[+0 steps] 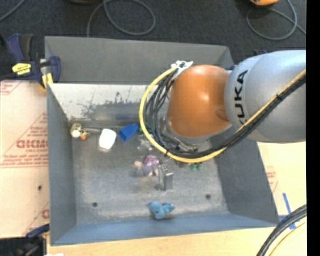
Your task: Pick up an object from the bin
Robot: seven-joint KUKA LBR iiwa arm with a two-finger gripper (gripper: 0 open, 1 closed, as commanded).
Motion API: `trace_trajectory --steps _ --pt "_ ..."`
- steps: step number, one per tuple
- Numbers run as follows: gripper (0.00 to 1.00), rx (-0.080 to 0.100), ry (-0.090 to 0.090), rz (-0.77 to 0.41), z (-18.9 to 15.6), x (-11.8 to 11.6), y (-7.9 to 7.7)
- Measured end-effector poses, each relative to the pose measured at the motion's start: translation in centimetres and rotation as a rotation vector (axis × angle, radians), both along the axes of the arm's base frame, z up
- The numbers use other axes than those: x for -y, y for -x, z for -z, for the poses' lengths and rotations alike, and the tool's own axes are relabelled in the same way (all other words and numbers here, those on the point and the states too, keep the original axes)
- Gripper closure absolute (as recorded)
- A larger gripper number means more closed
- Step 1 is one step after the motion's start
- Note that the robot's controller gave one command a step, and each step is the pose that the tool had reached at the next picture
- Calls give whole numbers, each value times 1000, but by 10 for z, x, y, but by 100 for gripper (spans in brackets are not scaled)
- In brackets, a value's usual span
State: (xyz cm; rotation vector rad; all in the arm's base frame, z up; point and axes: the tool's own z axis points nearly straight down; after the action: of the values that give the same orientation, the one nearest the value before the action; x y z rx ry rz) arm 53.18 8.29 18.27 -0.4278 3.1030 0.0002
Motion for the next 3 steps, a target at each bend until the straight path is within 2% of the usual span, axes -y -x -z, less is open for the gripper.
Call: trace_trajectory --steps 1,2,3 --pt "0 -10 -1 57 34 11 -12" --pt "0 0 0 38 47 18 -25" --pt "0 -3 1 -225 69 29 -28"
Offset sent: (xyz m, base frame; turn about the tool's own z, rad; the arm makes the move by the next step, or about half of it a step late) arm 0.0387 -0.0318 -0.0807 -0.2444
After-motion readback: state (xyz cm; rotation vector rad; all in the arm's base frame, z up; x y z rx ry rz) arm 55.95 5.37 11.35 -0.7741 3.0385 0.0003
